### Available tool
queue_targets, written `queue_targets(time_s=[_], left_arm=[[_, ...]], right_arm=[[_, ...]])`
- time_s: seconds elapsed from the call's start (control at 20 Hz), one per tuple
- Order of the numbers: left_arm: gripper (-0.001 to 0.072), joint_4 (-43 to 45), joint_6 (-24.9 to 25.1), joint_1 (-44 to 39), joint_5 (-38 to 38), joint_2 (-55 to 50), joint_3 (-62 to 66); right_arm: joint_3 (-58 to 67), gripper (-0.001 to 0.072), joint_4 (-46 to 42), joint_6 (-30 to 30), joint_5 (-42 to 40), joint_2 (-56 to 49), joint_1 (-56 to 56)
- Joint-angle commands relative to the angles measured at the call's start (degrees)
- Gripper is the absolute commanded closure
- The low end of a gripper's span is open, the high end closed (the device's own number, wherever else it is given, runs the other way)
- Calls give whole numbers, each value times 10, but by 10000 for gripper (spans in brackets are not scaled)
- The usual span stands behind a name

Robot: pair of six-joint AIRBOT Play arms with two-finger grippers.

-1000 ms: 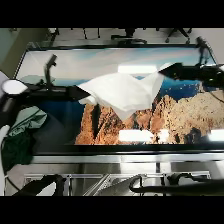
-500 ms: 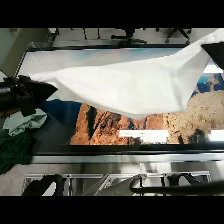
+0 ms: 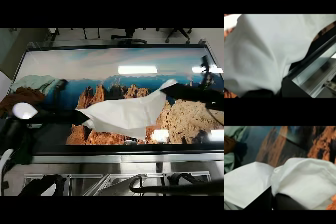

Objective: Fold the shirts.

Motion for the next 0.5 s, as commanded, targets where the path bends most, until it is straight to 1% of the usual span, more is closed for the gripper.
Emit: queue_targets(time_s=[0.0,0.05,0.1,0.15,0.25,0.35,0.45], left_arm=[[690,1,21,-17,53,-106,-42],[690,1,21,-11,47,-134,-30],[690,2,22,-3,38,-156,-13],[690,1,22,7,23,-178,9],[690,2,26,25,-6,-209,51],[690,1,26,46,-32,-230,93],[690,1,26,59,-43,-241,121]], right_arm=[[-32,688,0,-30,-47,-112,14],[-24,625,2,-31,-59,-131,14],[-12,434,2,-36,-64,-144,14],[4,307,1,-42,-61,-149,14],[42,303,-19,-41,-10,-141,1],[57,303,-72,9,53,-113,-23],[41,303,-165,66,100,-77,-30]])
